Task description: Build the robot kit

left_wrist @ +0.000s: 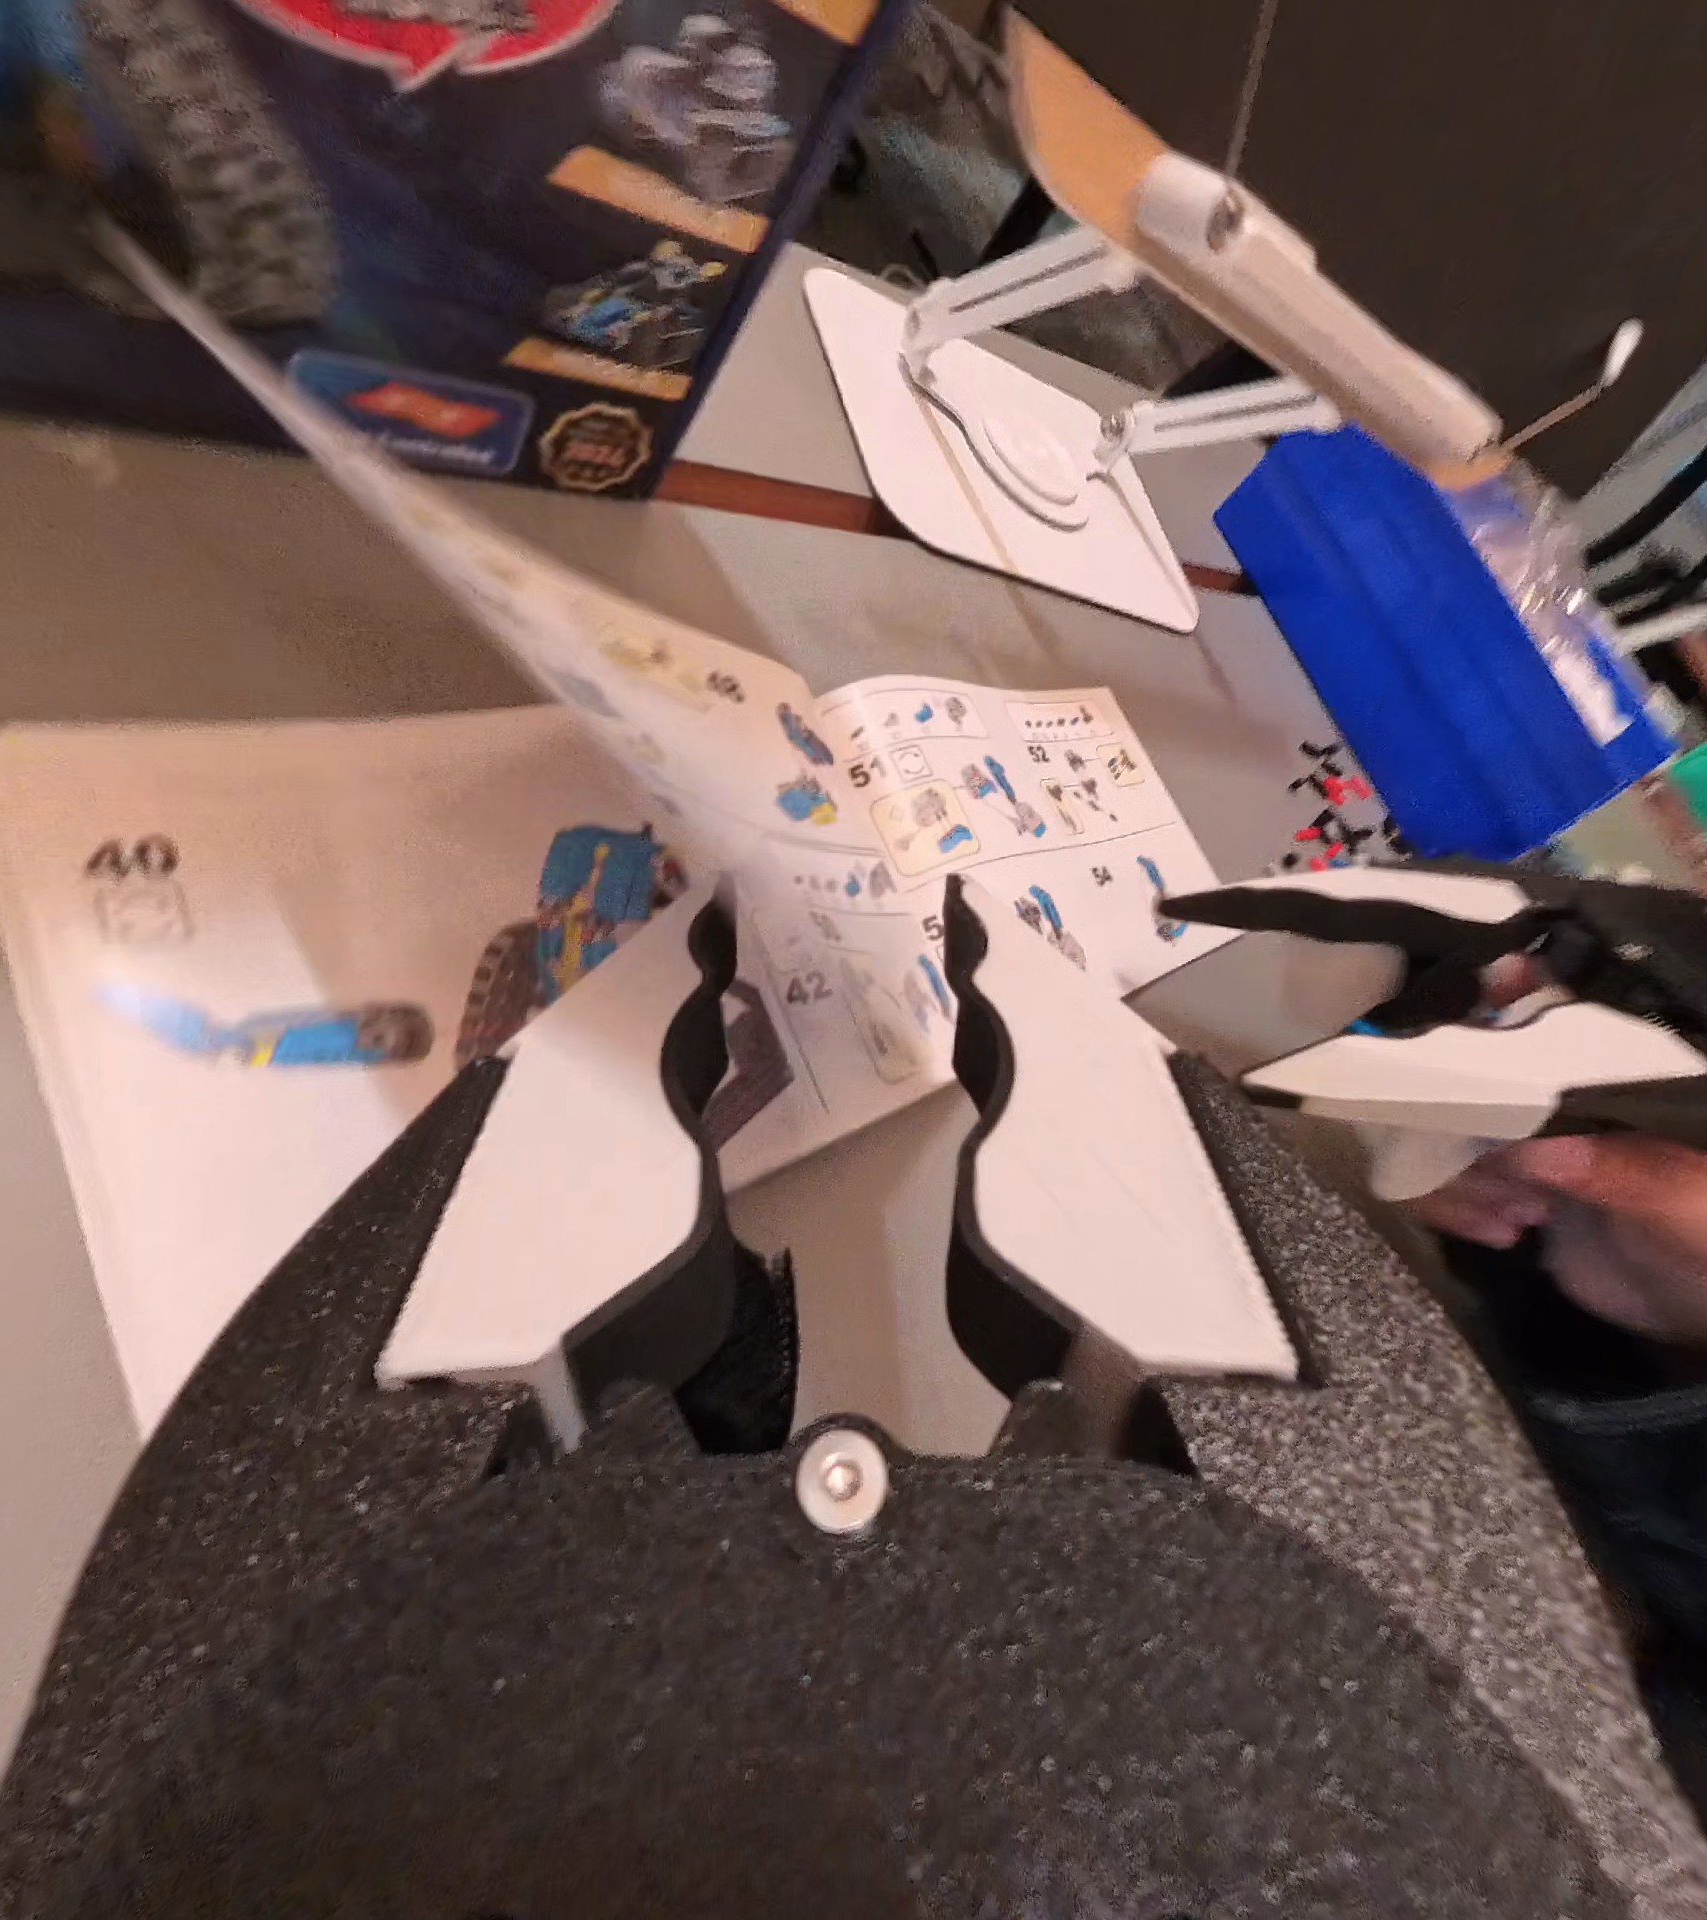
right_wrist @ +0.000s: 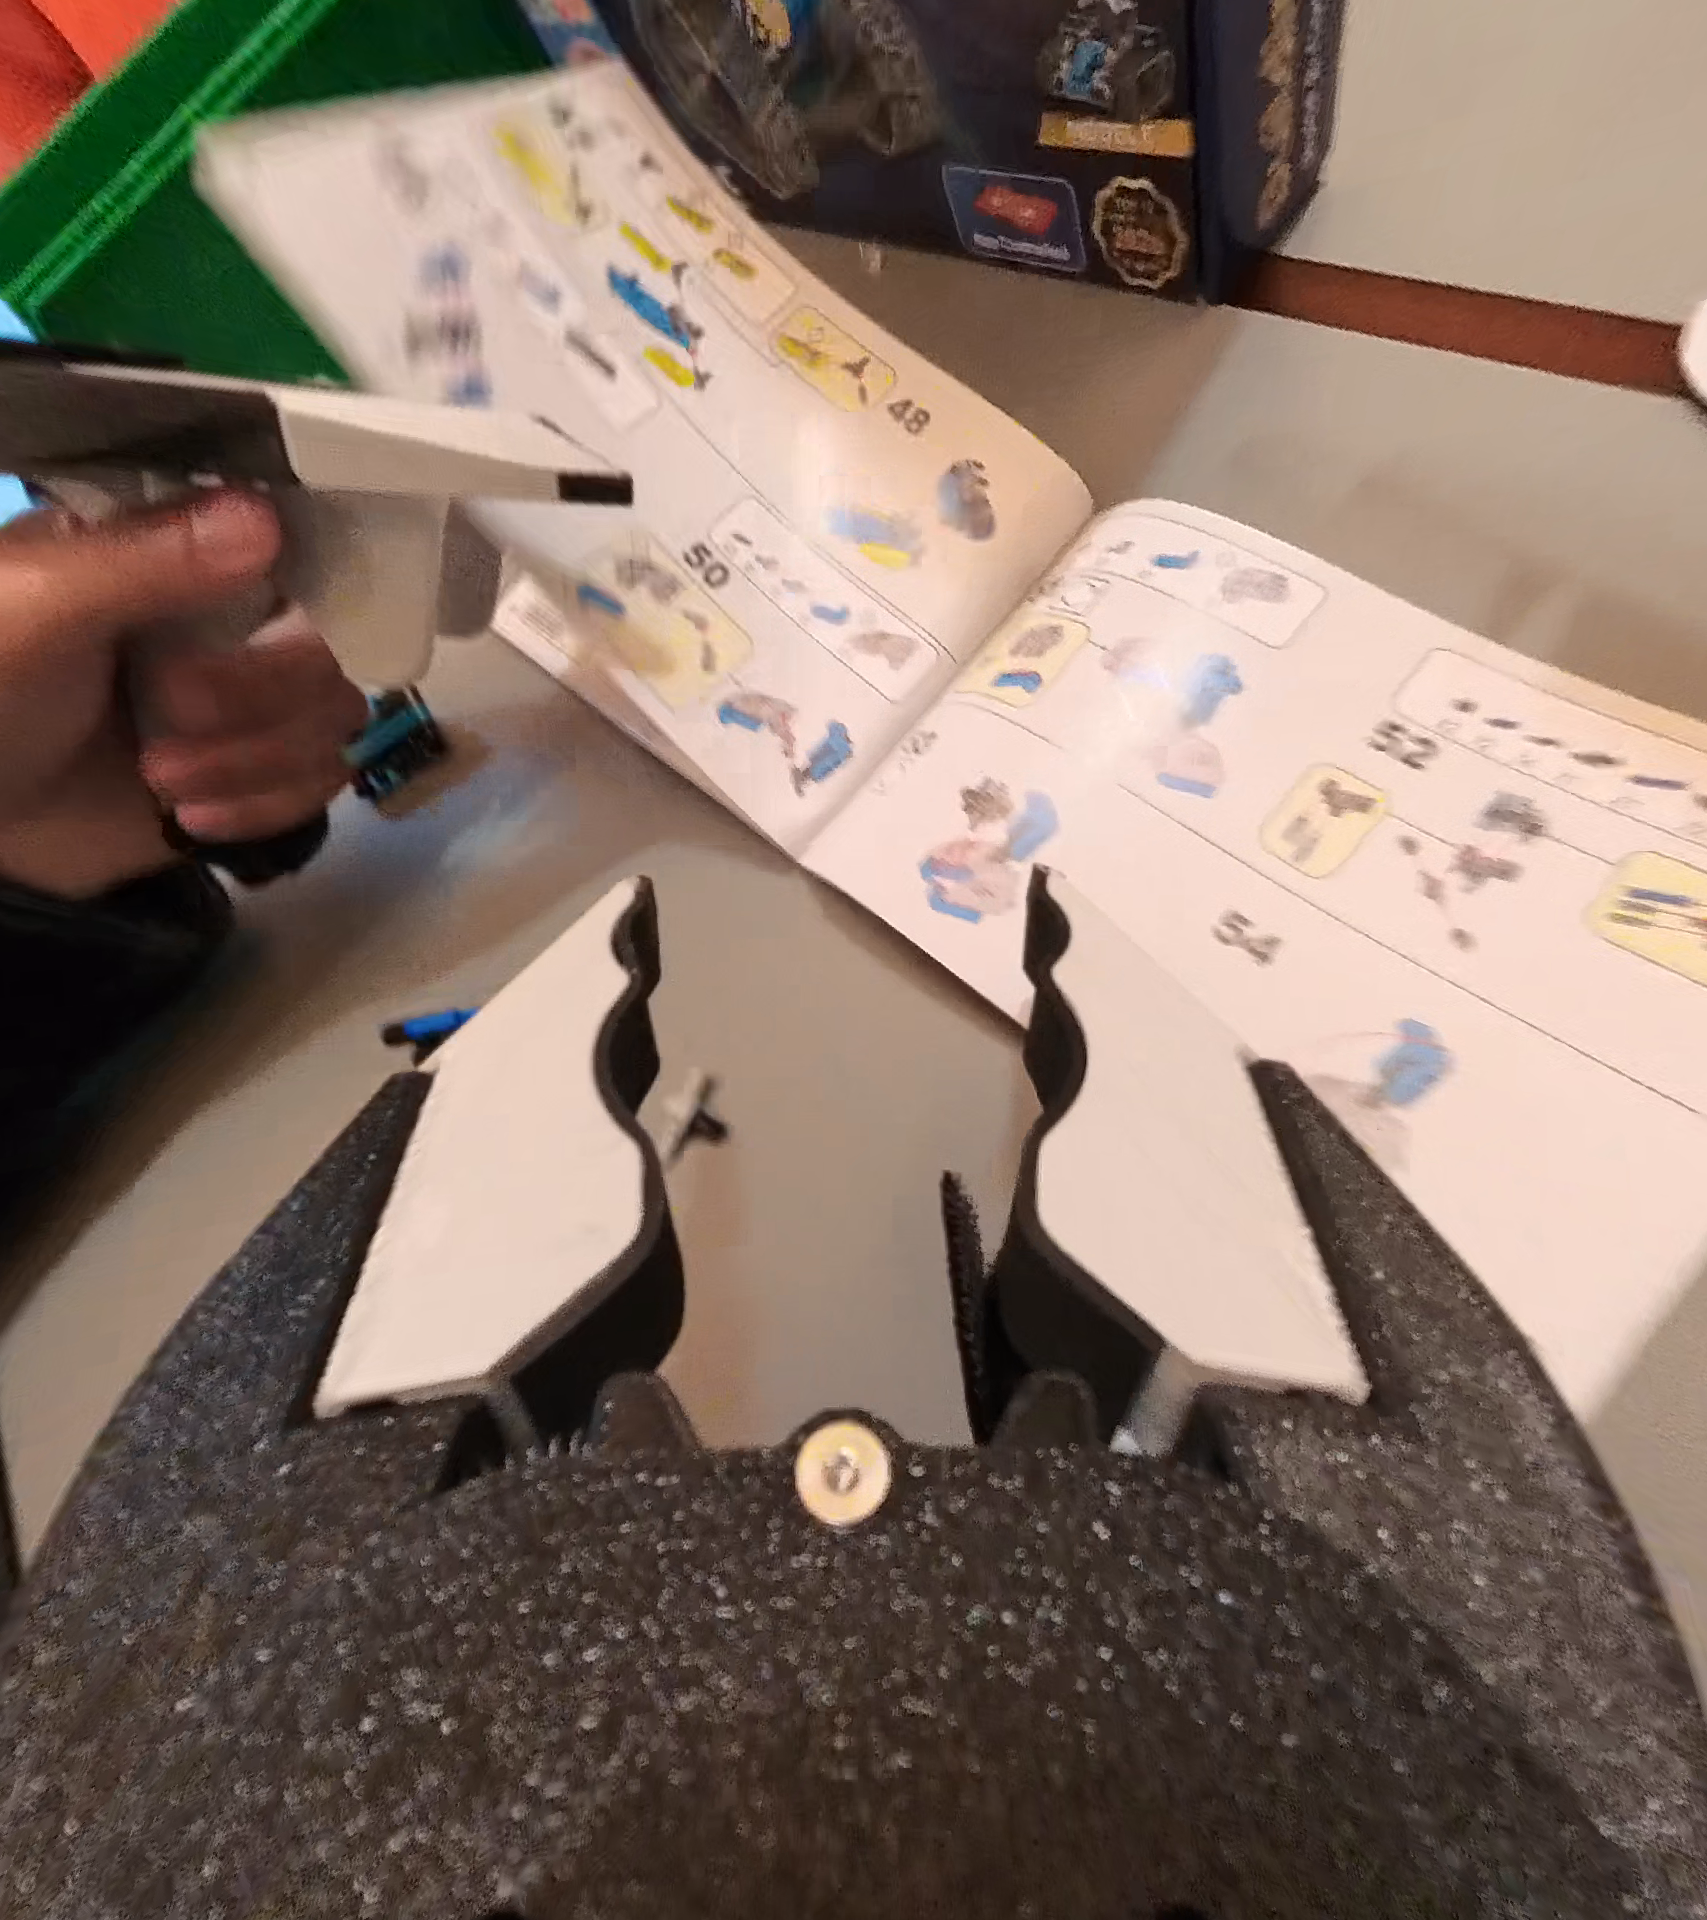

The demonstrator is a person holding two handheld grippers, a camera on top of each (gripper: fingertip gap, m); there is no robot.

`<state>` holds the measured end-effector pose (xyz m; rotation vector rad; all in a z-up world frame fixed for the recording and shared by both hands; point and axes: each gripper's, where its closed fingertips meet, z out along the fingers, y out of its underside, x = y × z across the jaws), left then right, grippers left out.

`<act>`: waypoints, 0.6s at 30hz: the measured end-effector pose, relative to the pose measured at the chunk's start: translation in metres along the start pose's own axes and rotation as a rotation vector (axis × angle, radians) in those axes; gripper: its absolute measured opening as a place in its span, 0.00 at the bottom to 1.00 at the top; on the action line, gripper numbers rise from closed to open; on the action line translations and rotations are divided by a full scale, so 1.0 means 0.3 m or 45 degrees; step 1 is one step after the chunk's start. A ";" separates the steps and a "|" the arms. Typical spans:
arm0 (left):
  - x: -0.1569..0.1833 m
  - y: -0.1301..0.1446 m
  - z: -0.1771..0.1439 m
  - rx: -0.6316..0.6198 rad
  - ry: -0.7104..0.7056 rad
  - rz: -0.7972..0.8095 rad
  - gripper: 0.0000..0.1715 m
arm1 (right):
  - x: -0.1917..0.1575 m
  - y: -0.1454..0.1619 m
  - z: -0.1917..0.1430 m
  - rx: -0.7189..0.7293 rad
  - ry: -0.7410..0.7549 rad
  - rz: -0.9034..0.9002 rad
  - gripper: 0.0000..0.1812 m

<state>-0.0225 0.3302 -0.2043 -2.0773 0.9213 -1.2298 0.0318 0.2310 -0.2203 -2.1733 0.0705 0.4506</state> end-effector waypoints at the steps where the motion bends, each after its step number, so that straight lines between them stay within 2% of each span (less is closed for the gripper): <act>1: -0.016 0.003 -0.021 0.023 0.023 -0.074 0.23 | -0.017 -0.007 0.031 0.001 -0.003 -0.004 0.39; 4: -0.085 -0.002 -0.075 0.105 0.033 -0.245 0.19 | -0.028 -0.023 0.129 -0.043 0.012 -0.086 0.36; 7: -0.112 -0.016 -0.102 0.100 0.040 -0.248 0.16 | -0.037 -0.047 0.186 -0.094 -0.026 -0.177 0.35; 9: -0.095 -0.035 -0.118 0.121 0.076 -0.237 0.13 | -0.057 -0.025 0.203 -0.165 -0.093 -0.224 0.35; 13: -0.108 -0.035 -0.129 0.119 0.034 -0.215 0.08 | -0.094 -0.015 0.159 -0.126 -0.128 -0.252 0.34; 15: -0.135 -0.026 -0.128 0.108 -0.014 -0.194 0.01 | -0.095 -0.021 0.129 -0.084 -0.131 -0.236 0.32; 18: -0.159 0.004 -0.118 0.050 -0.055 -0.156 0.00 | -0.075 -0.013 0.103 -0.078 -0.139 -0.190 0.32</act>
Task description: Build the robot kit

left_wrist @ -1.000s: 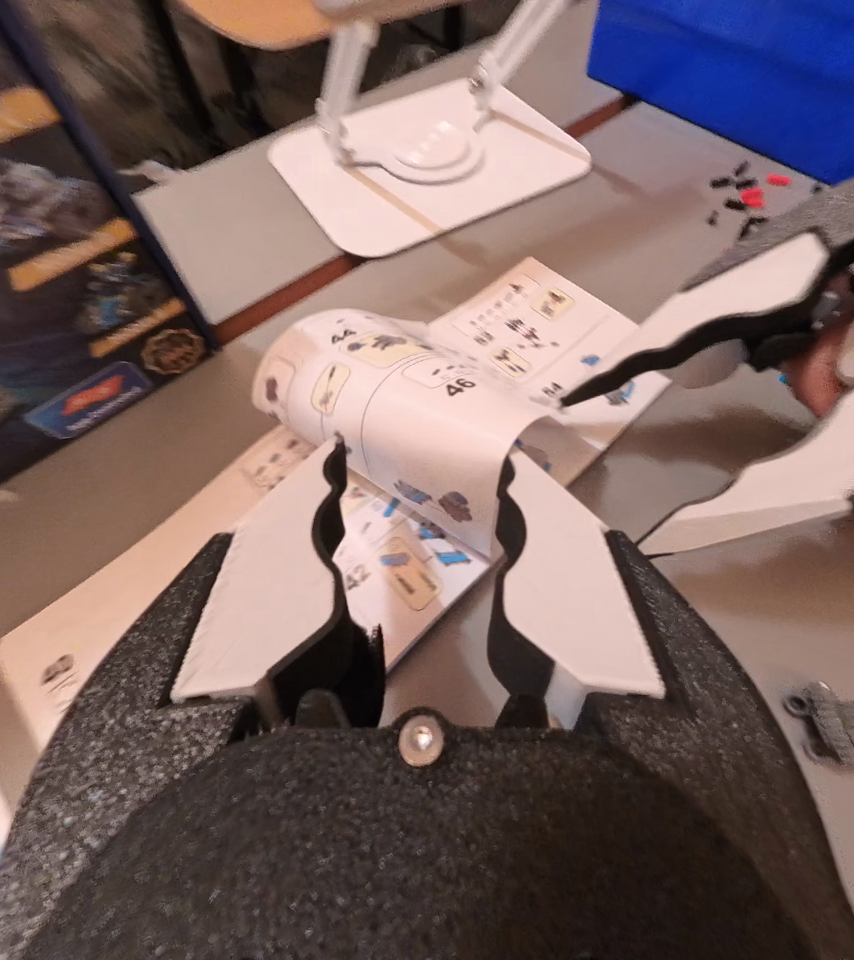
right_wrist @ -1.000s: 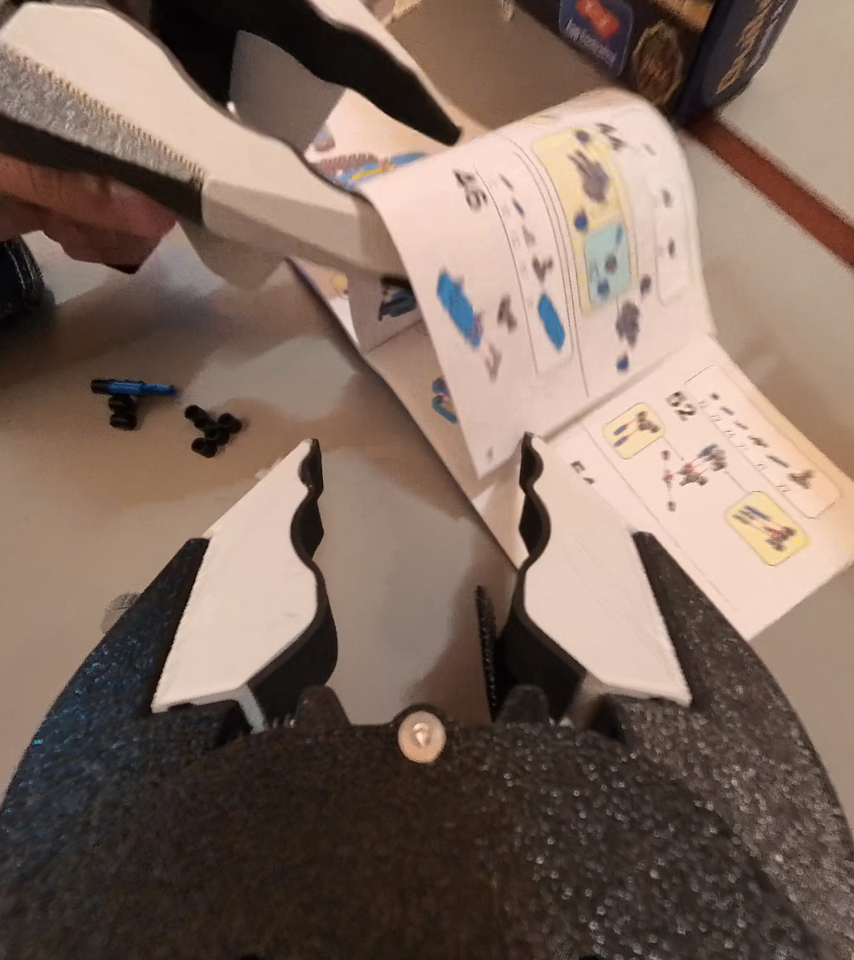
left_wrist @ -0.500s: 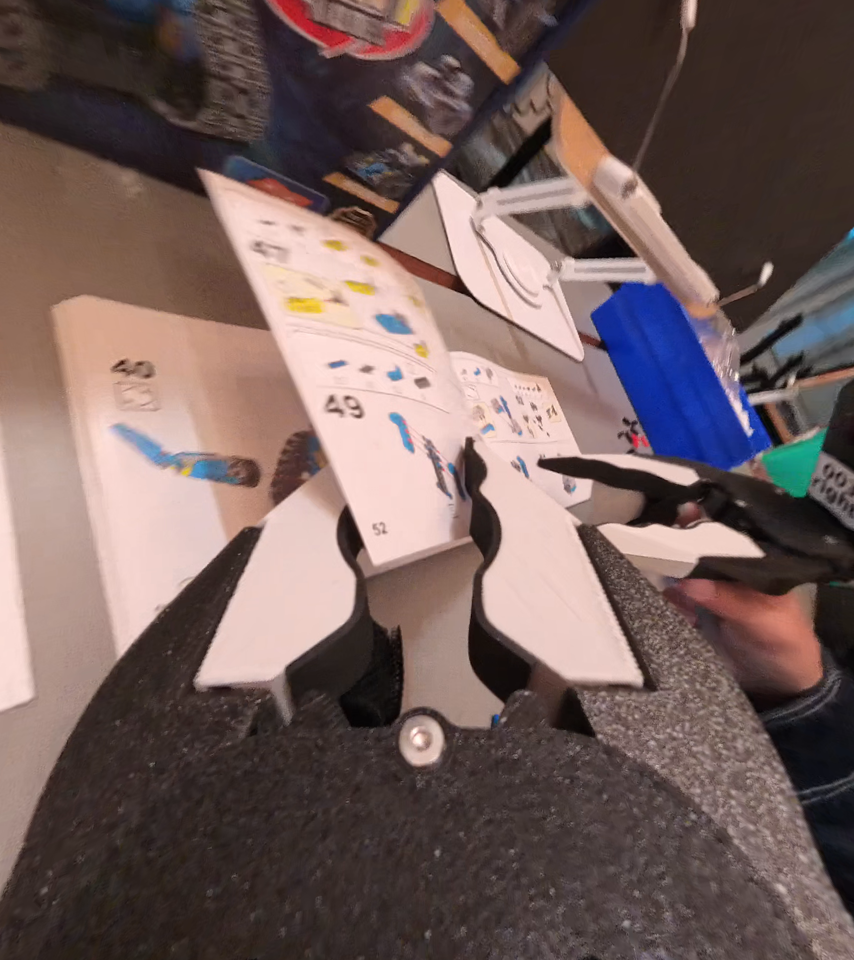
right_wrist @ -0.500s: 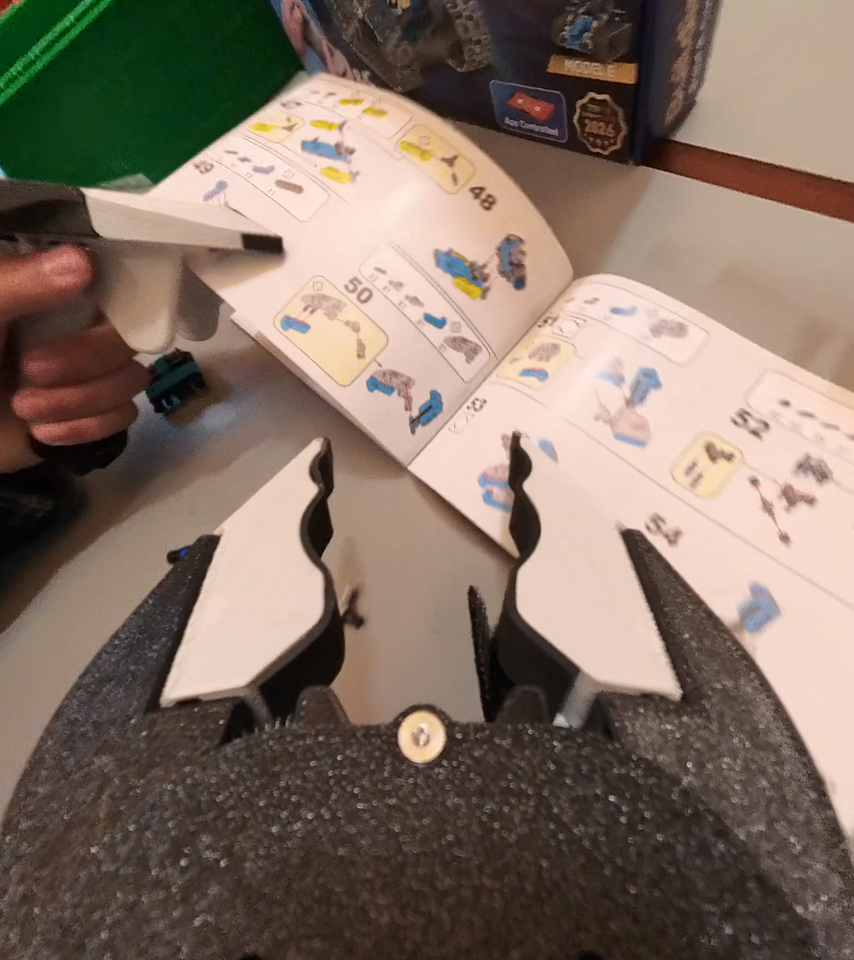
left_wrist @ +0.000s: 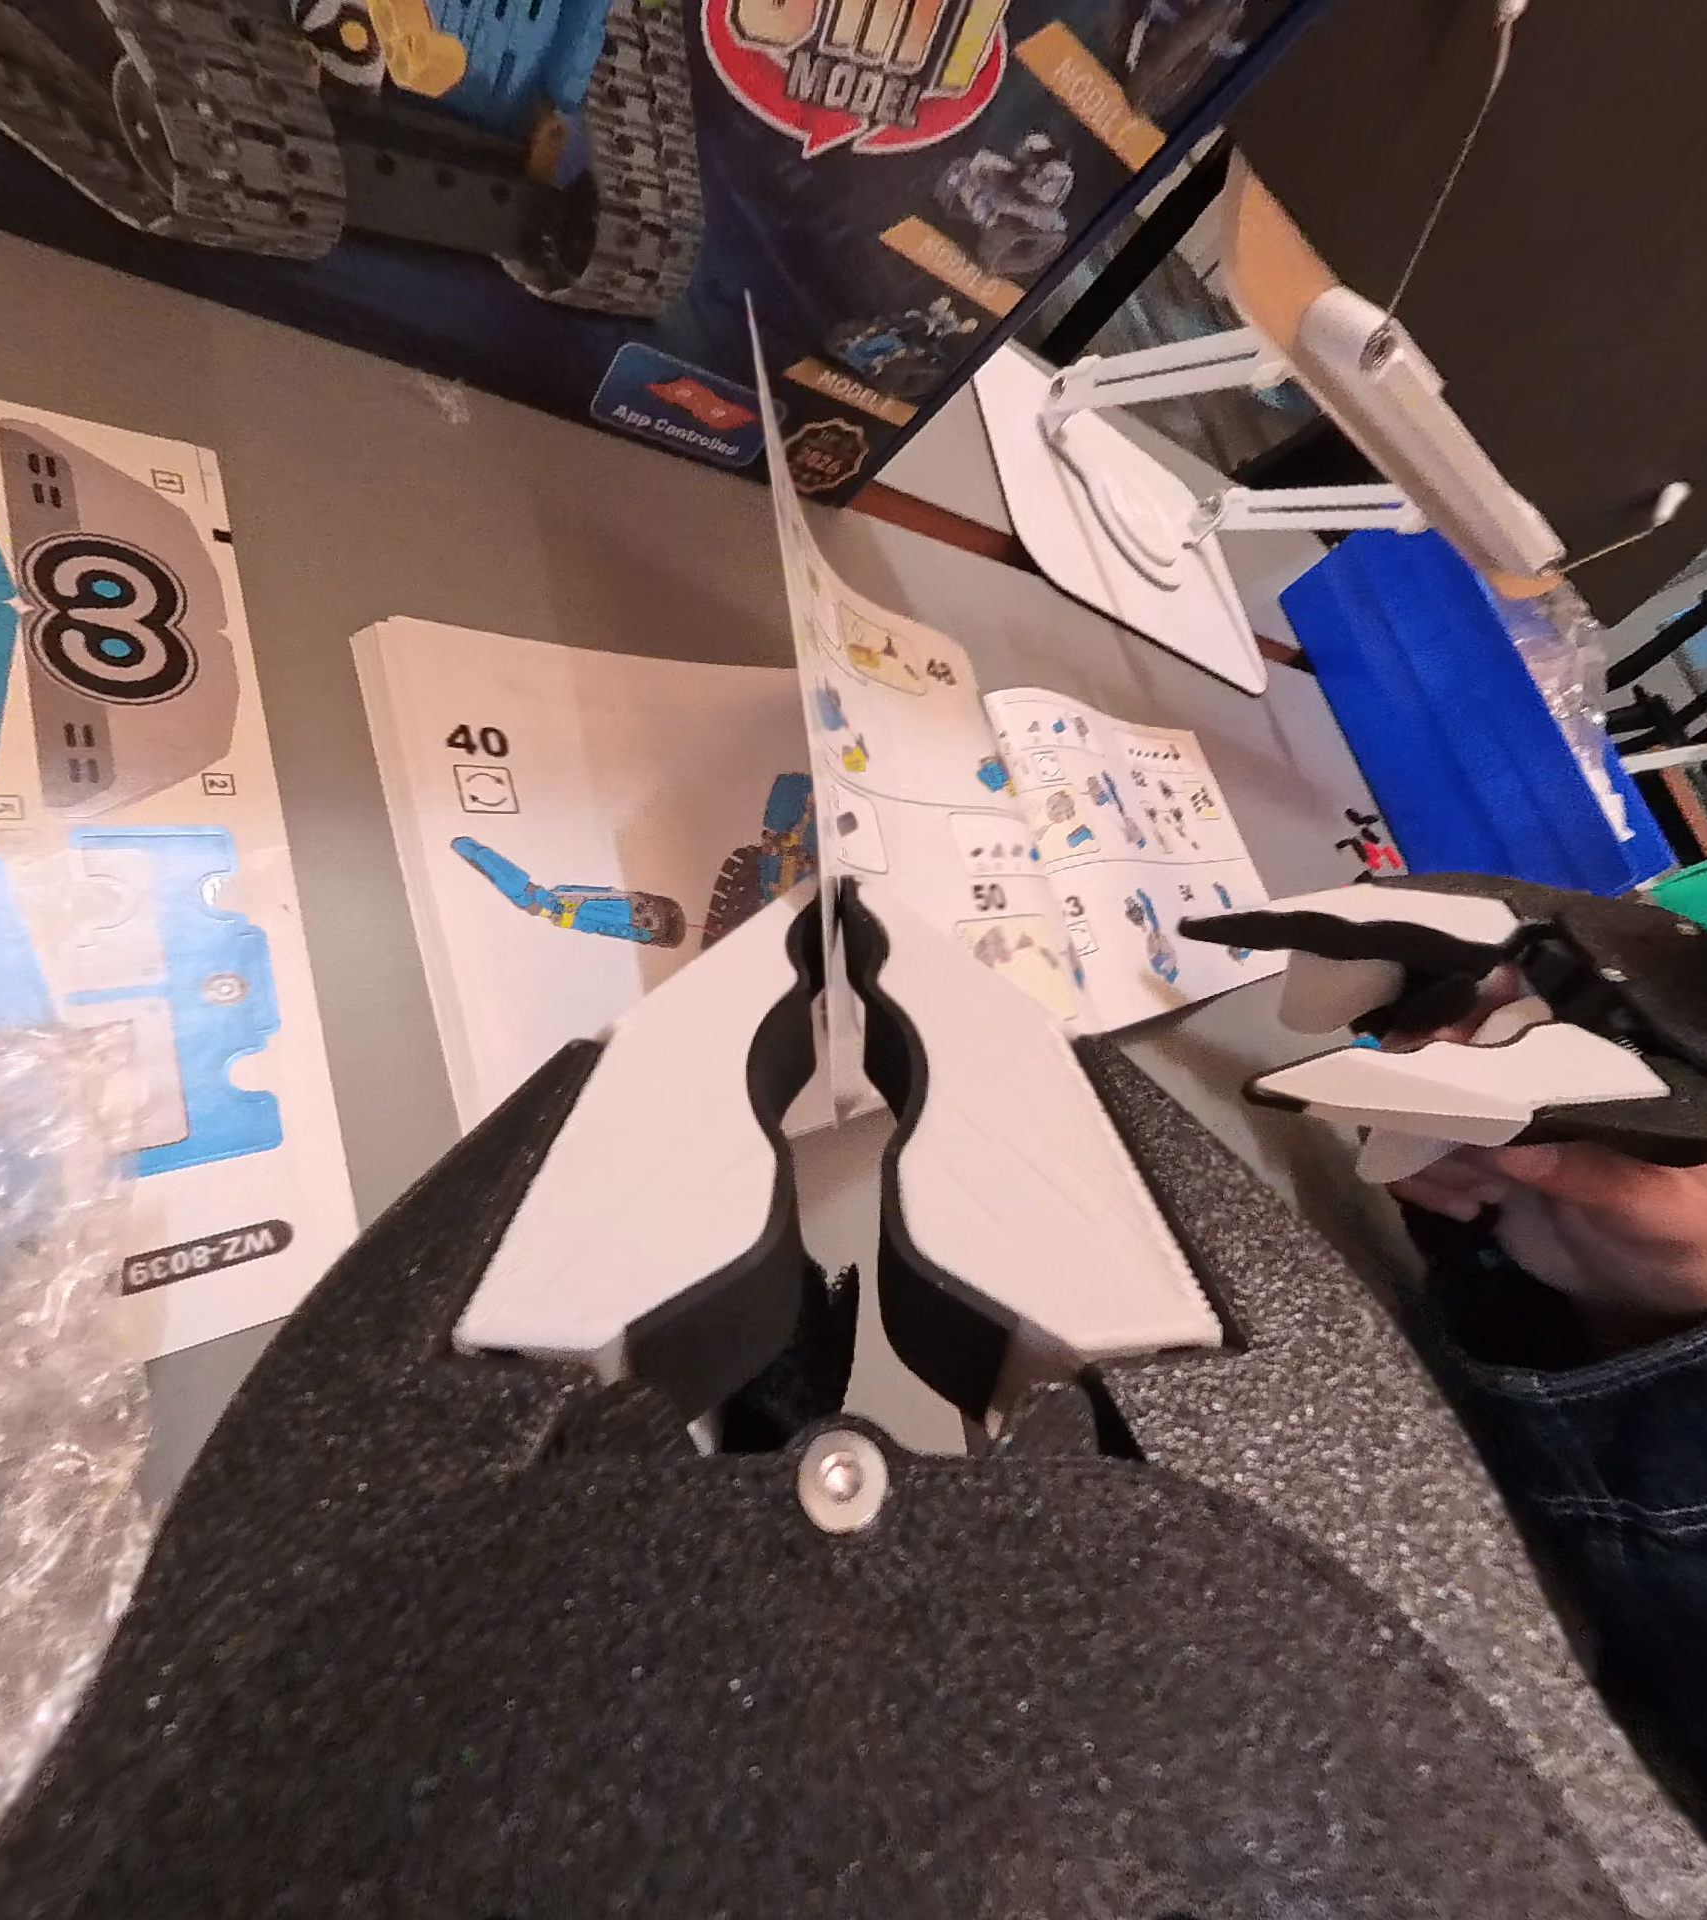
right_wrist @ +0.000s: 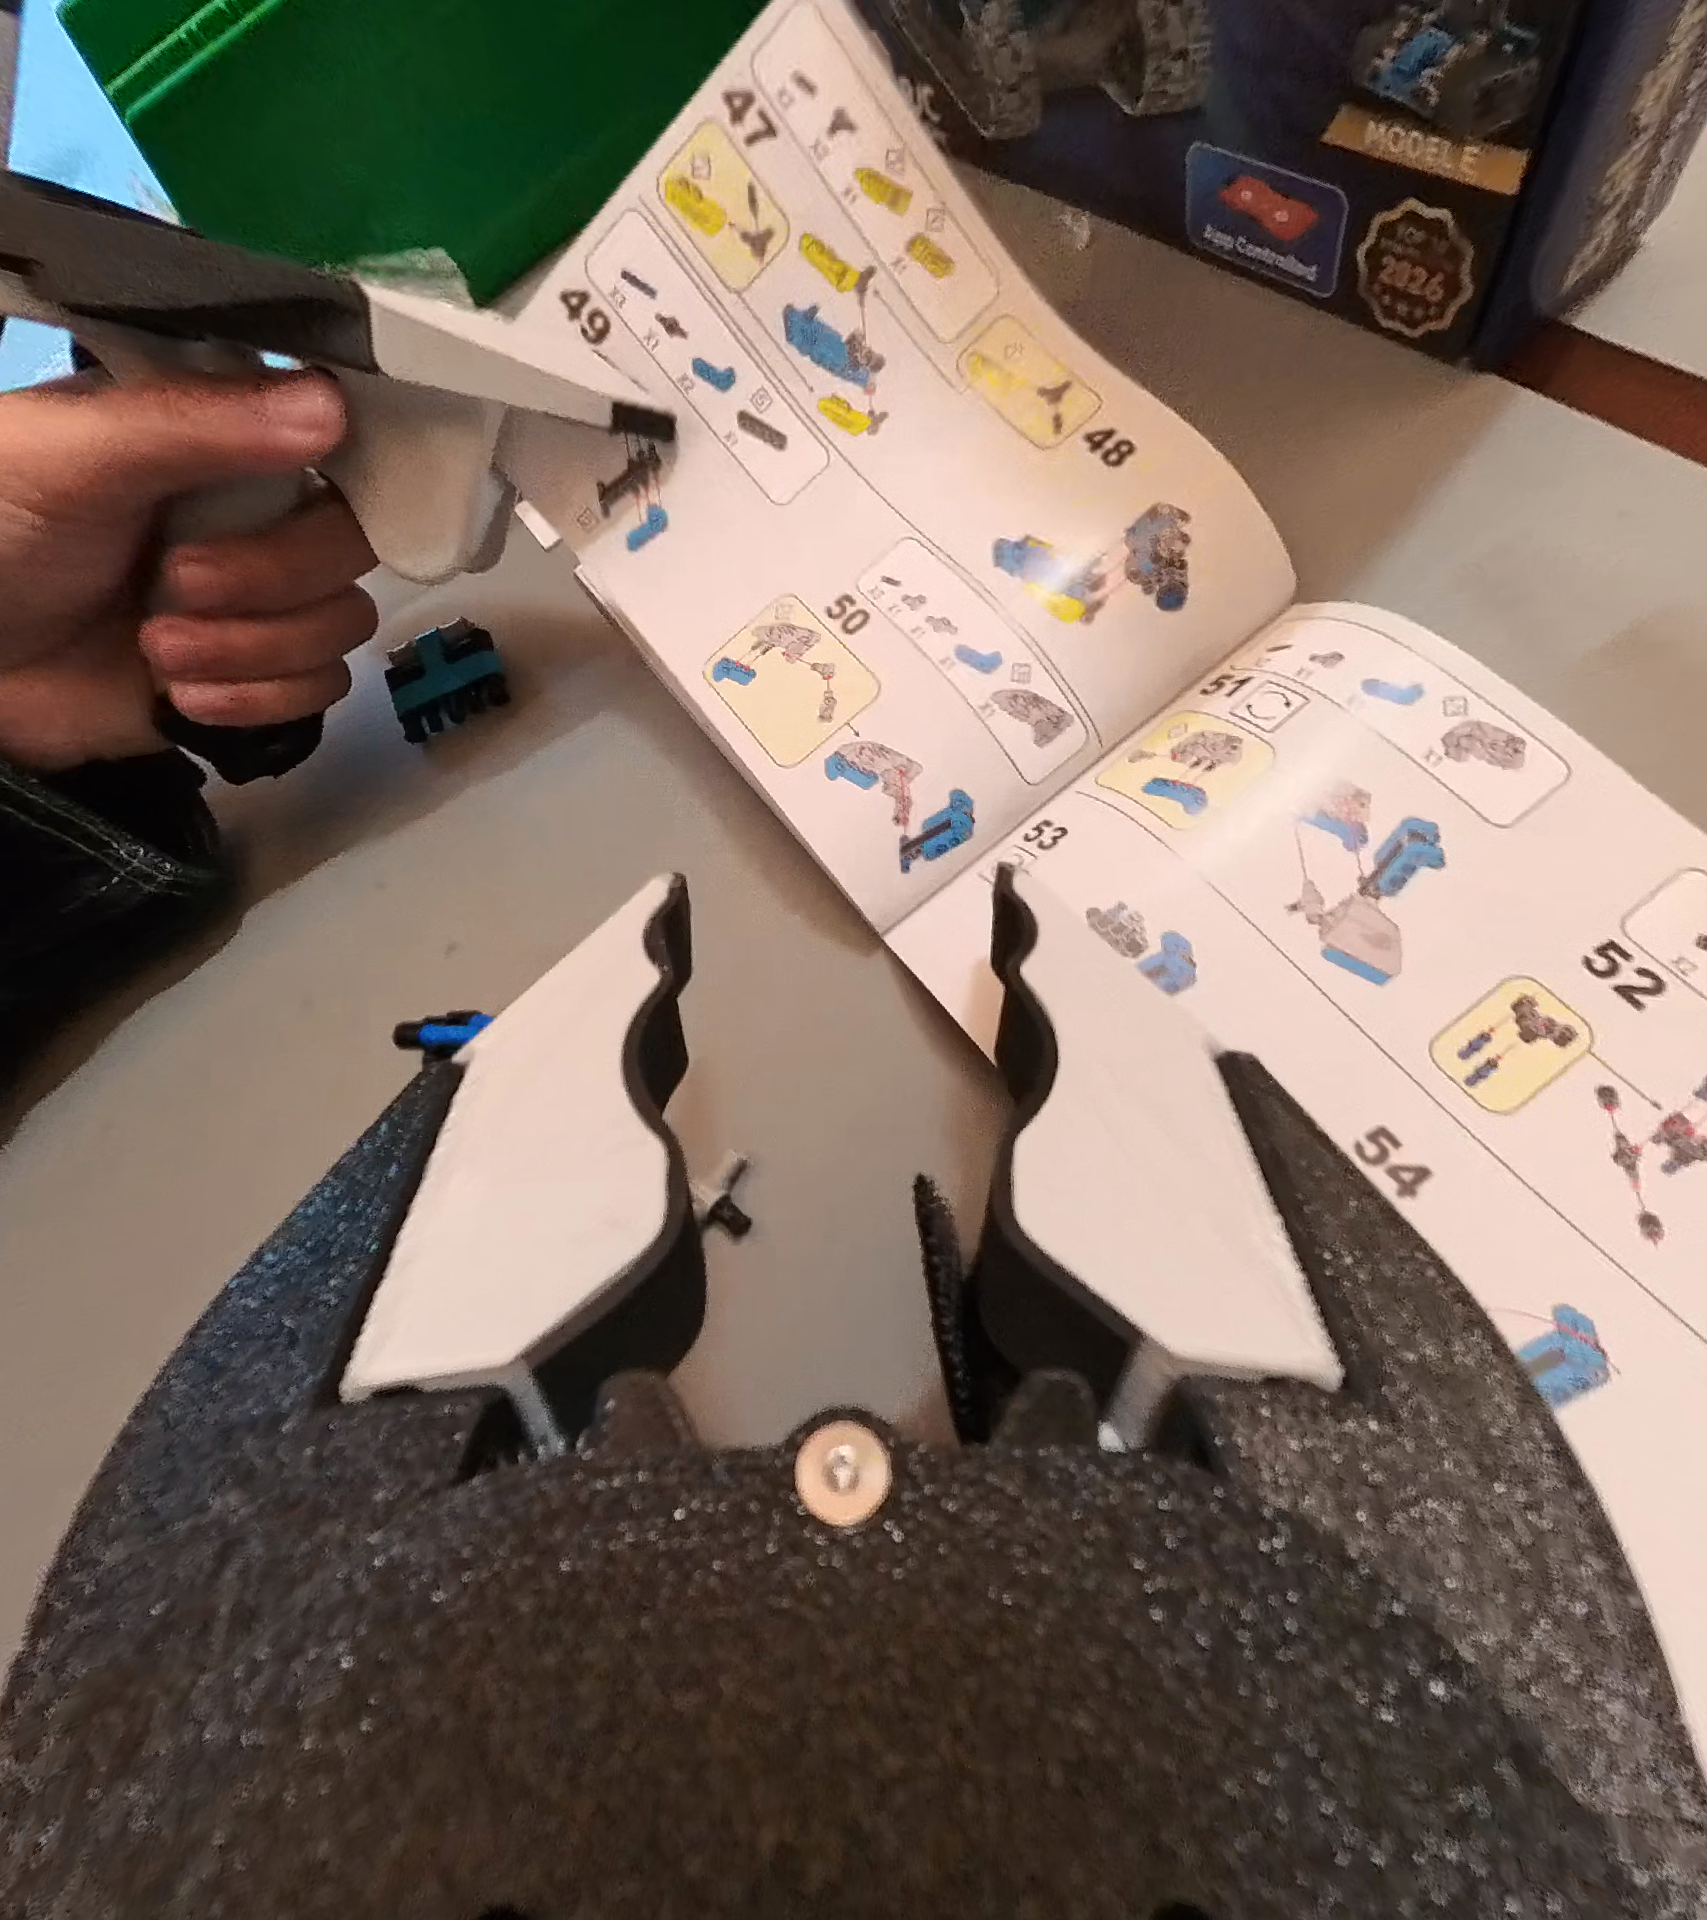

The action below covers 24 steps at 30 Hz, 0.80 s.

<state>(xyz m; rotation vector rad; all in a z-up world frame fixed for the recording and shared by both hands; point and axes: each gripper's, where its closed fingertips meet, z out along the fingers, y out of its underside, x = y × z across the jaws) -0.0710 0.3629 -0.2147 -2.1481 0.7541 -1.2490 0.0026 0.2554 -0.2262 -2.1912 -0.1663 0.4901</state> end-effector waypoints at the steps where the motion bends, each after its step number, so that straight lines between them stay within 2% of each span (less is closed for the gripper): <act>1: -0.005 0.004 0.002 -0.007 -0.009 0.008 0.00 | 0.009 0.005 -0.006 0.004 0.014 -0.009 0.32; 4: -0.006 0.004 0.005 0.000 -0.003 0.007 0.00 | 0.054 0.032 -0.020 -0.034 0.106 -0.069 0.31; 8: -0.014 -0.008 -0.001 0.023 0.003 -0.003 0.00 | 0.085 0.052 -0.044 -0.058 0.140 -0.065 0.32; 13: -0.010 -0.004 -0.002 0.014 0.038 -0.034 0.00 | 0.232 0.091 -0.189 -0.042 0.378 0.017 0.33; 16: 0.014 -0.006 -0.002 0.022 0.085 -0.053 0.01 | 0.315 0.130 -0.271 -0.047 0.532 0.068 0.39; 21: 0.102 -0.010 -0.001 0.047 0.248 -0.072 0.06 | 0.314 0.173 -0.278 -0.064 0.460 0.165 0.41; 24: 0.119 -0.003 0.011 0.047 0.267 -0.015 0.11 | 0.311 0.199 -0.254 -0.105 0.441 0.164 0.41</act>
